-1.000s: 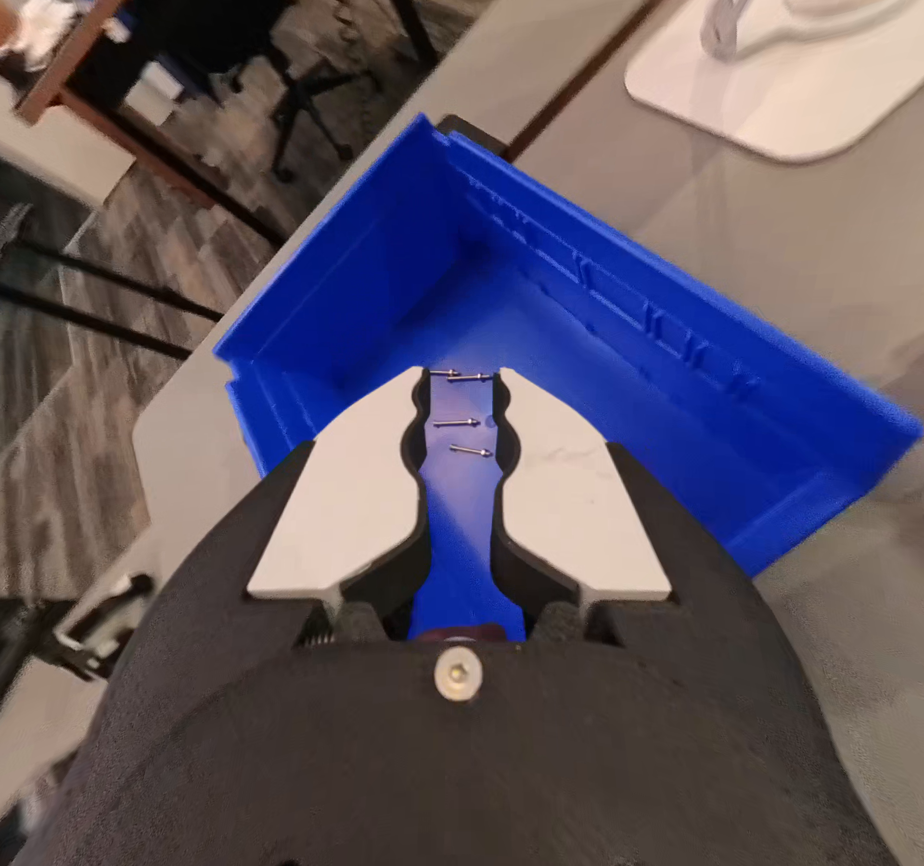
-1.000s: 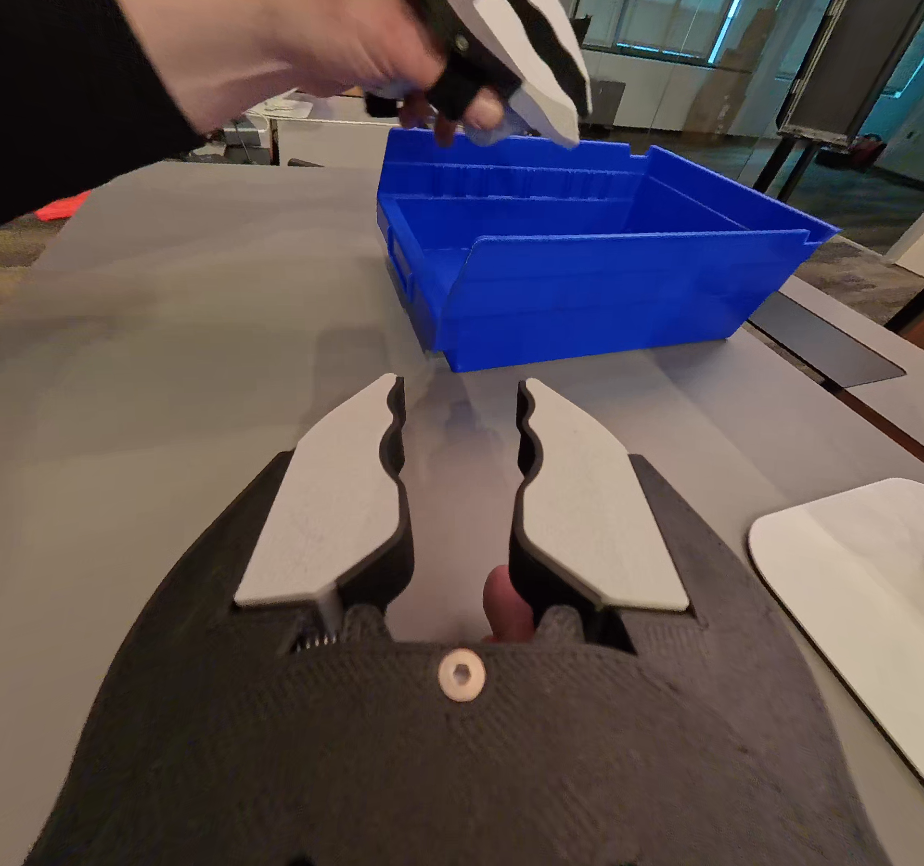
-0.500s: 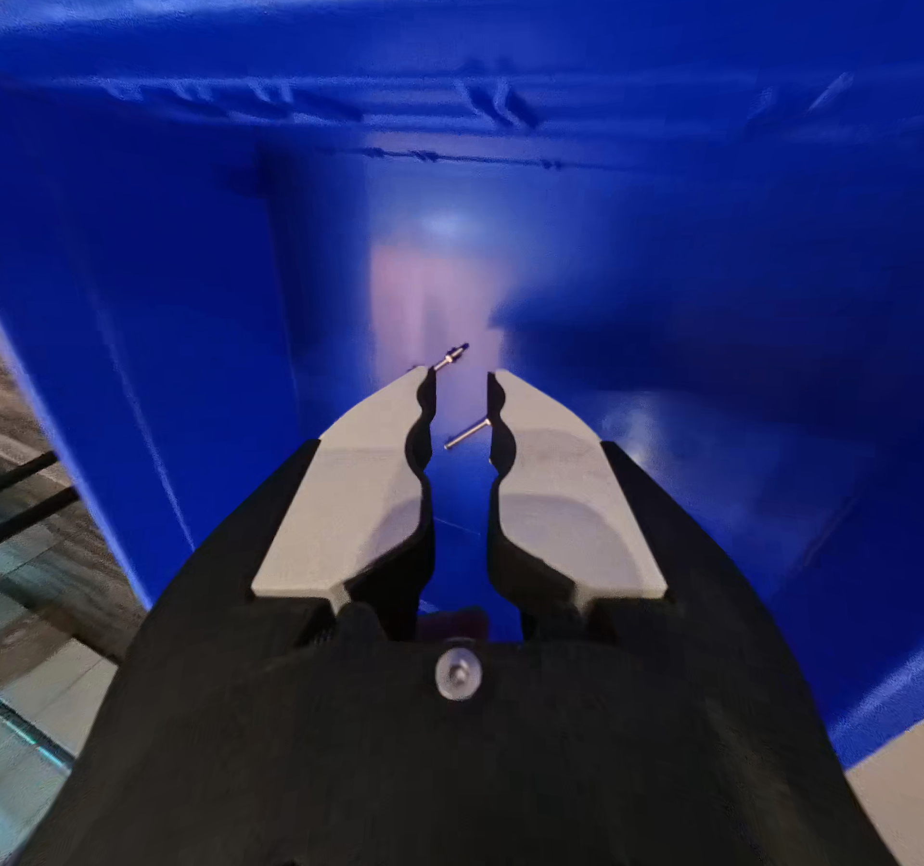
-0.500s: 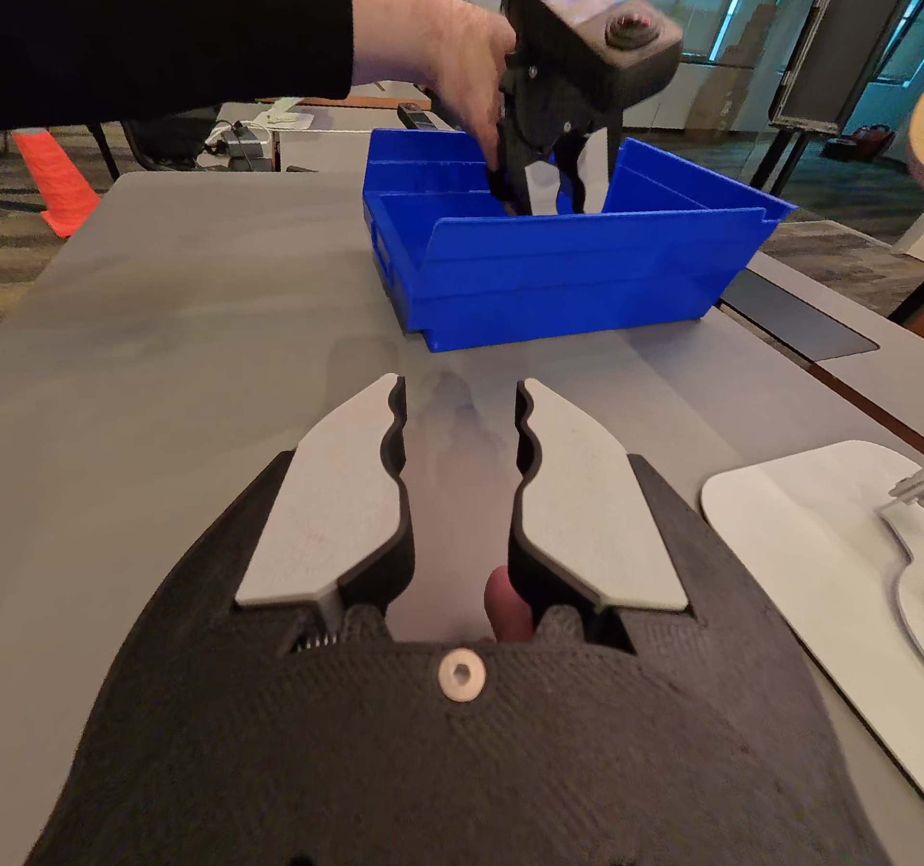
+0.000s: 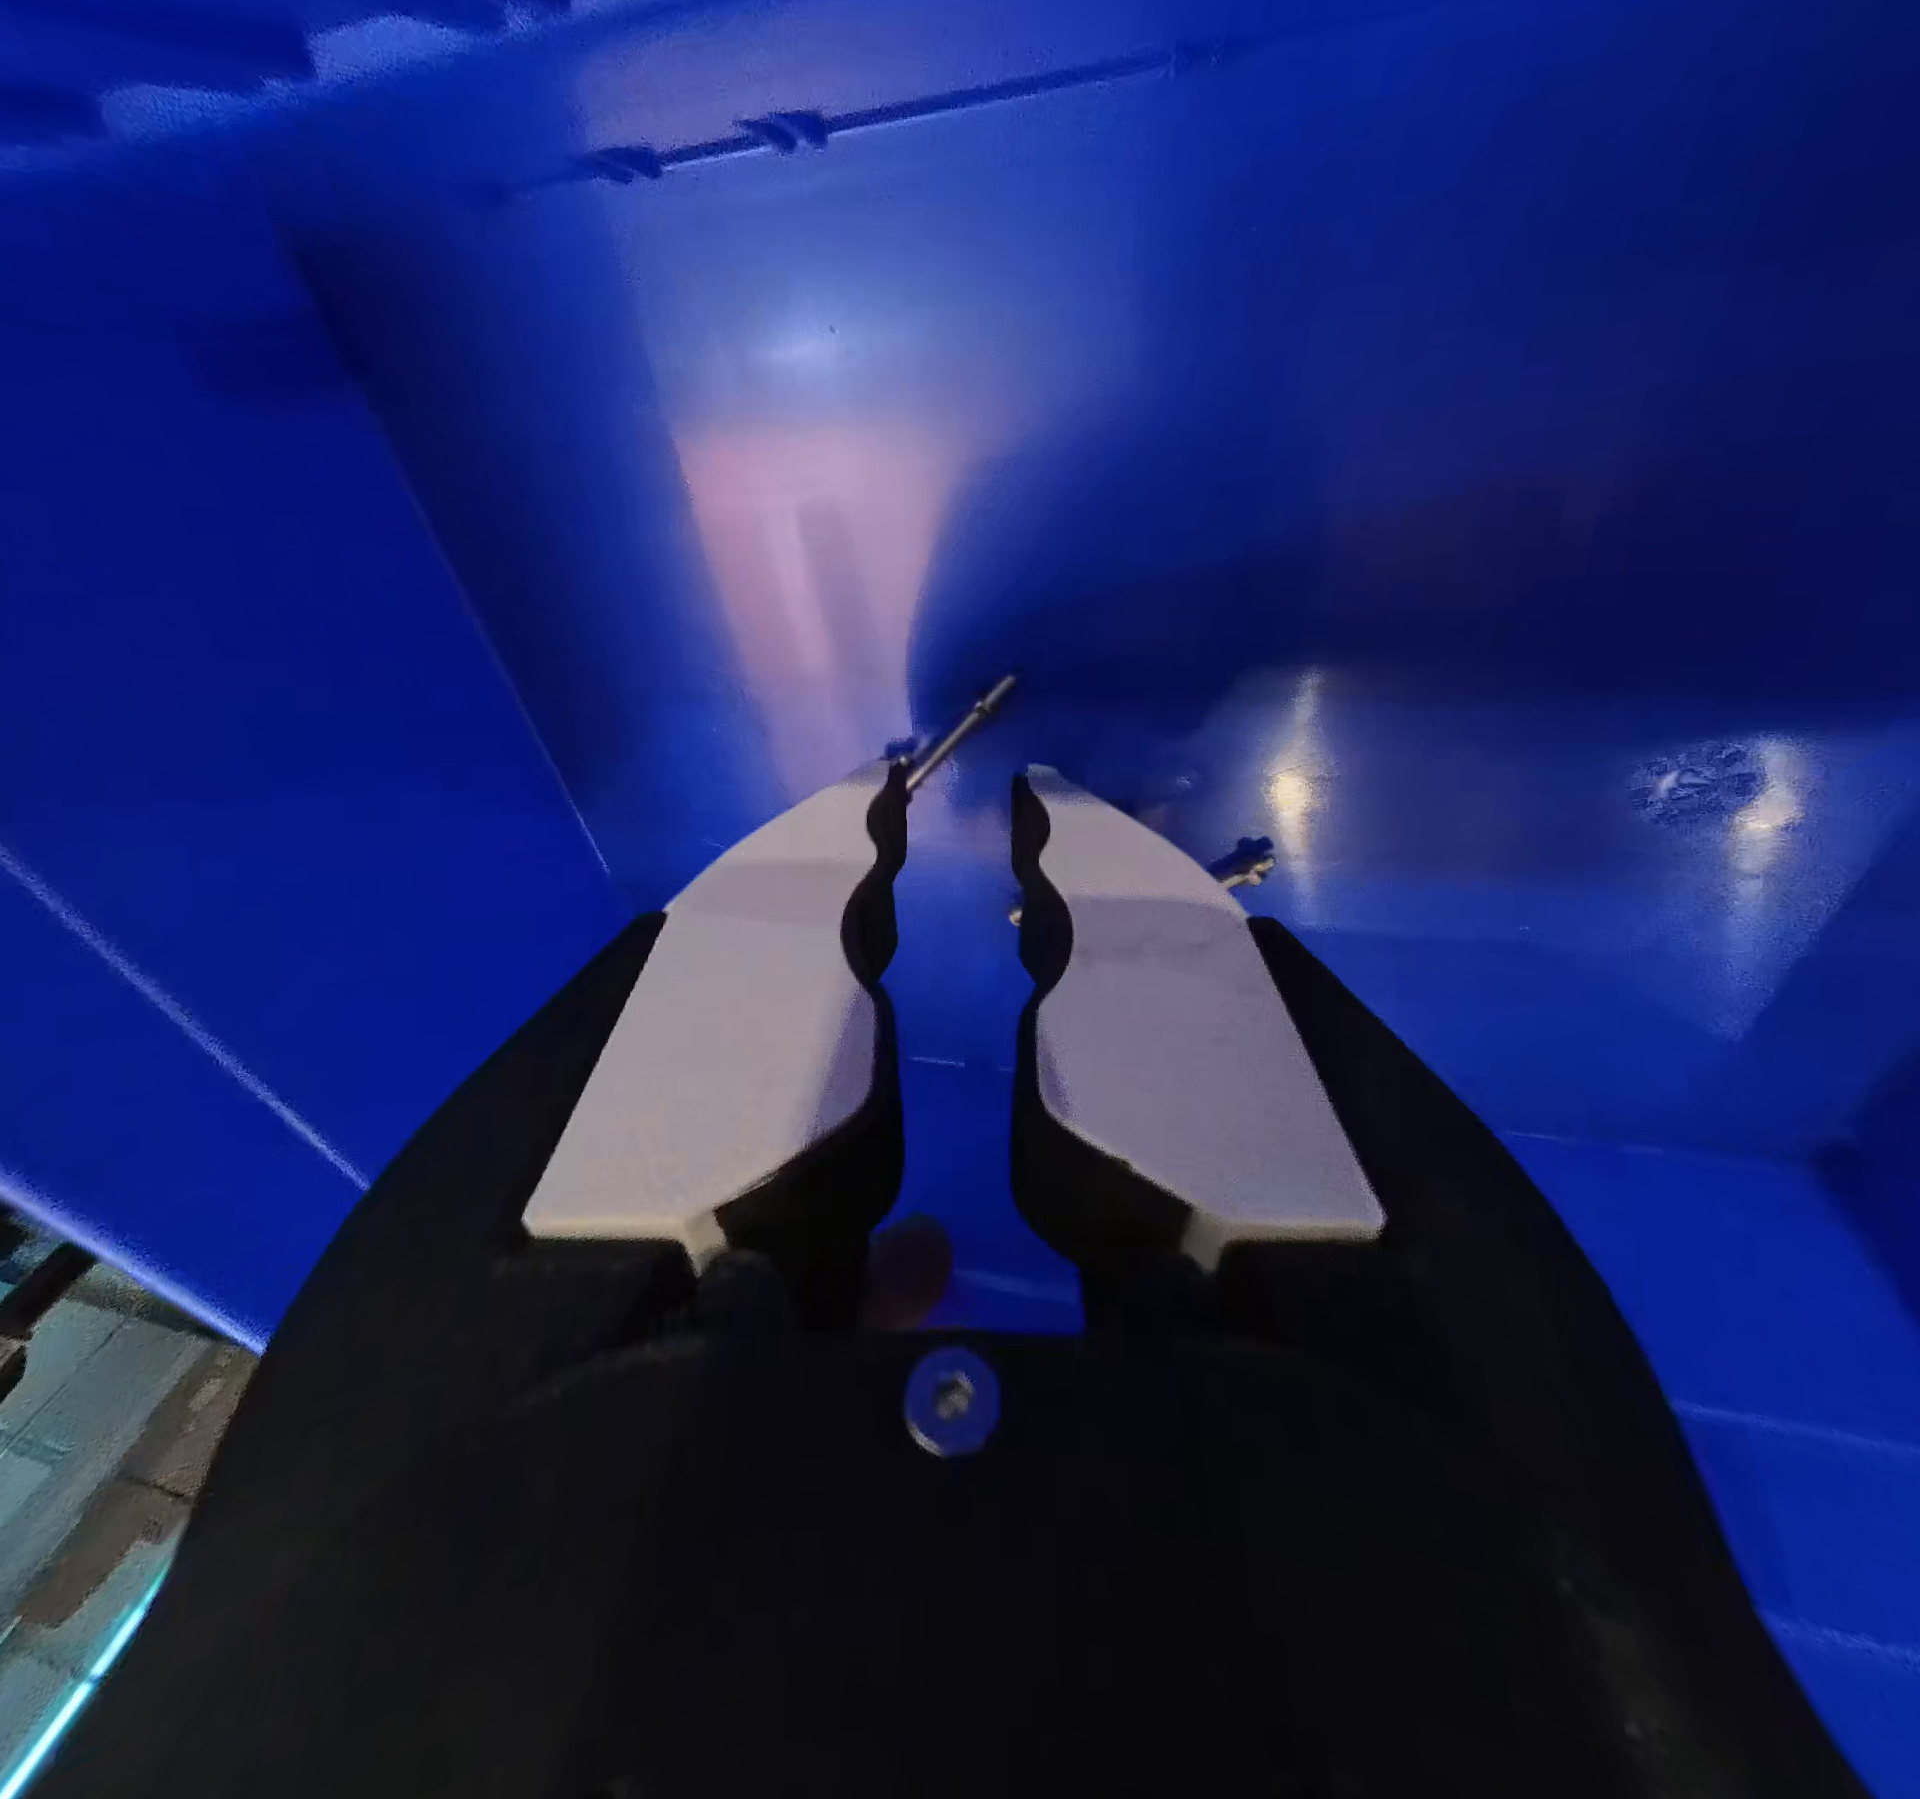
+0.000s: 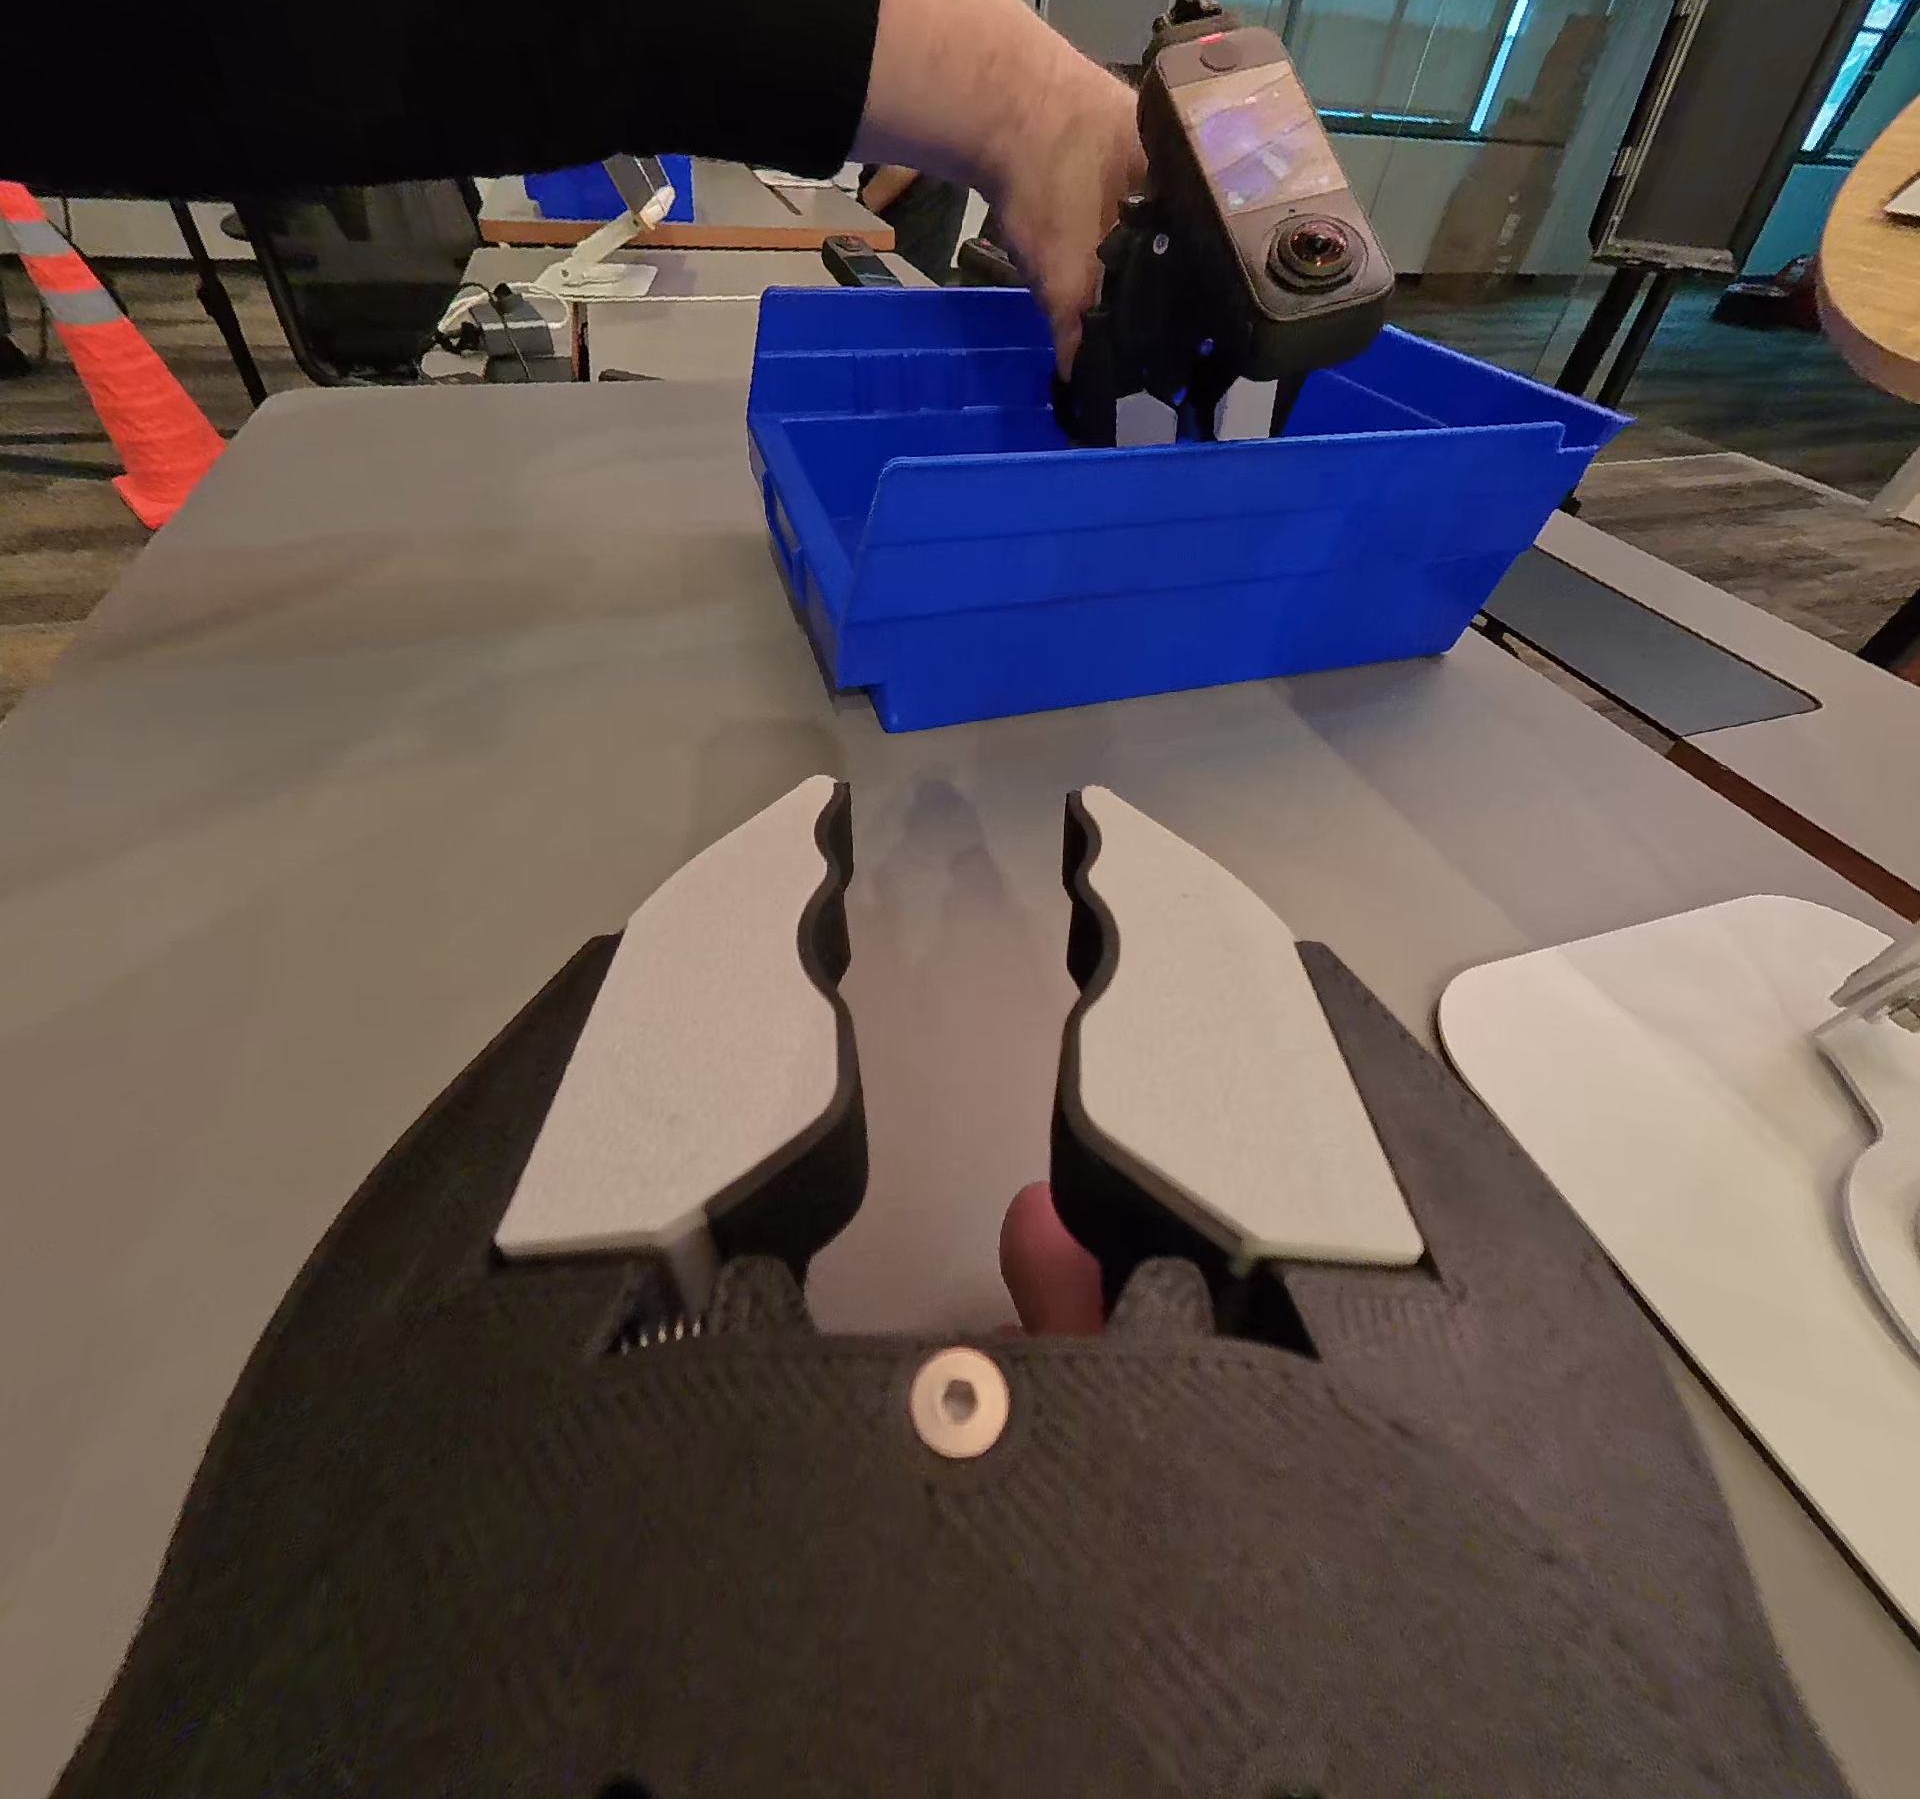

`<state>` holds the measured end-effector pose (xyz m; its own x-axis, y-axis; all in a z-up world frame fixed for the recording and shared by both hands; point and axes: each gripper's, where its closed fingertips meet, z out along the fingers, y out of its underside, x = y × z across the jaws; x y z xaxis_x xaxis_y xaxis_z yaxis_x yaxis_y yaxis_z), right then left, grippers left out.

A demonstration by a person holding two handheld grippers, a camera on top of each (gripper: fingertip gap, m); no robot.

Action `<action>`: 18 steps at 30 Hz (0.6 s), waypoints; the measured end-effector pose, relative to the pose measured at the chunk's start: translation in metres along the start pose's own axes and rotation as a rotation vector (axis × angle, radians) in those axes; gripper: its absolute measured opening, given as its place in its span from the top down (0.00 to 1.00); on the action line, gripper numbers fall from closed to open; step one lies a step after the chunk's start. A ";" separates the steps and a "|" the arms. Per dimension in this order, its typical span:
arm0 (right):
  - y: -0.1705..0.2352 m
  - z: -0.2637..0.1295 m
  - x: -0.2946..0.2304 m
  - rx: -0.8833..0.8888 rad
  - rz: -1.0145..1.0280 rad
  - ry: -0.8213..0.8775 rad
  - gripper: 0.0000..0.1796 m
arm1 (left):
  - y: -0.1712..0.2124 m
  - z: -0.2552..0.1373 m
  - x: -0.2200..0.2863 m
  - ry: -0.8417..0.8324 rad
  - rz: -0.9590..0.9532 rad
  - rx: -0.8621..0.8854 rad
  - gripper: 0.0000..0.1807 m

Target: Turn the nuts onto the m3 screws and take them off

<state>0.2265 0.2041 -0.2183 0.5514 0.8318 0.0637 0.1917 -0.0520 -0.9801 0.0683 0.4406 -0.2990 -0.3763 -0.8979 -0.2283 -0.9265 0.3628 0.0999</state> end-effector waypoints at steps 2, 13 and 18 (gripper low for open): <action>0.000 0.000 0.001 0.002 0.009 0.001 0.78 | -0.001 0.001 -0.001 0.014 0.014 0.006 0.91; -0.002 -0.002 0.007 0.017 0.065 -0.006 0.79 | -0.008 0.005 0.002 0.068 0.115 0.024 0.98; -0.002 -0.002 0.008 0.022 0.076 -0.008 0.79 | -0.008 0.006 0.004 0.122 0.085 0.066 0.99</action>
<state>0.2321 0.2096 -0.2150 0.5573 0.8302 -0.0123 0.1319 -0.1031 -0.9859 0.0739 0.4357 -0.3060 -0.4530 -0.8856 -0.1021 -0.8915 0.4503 0.0492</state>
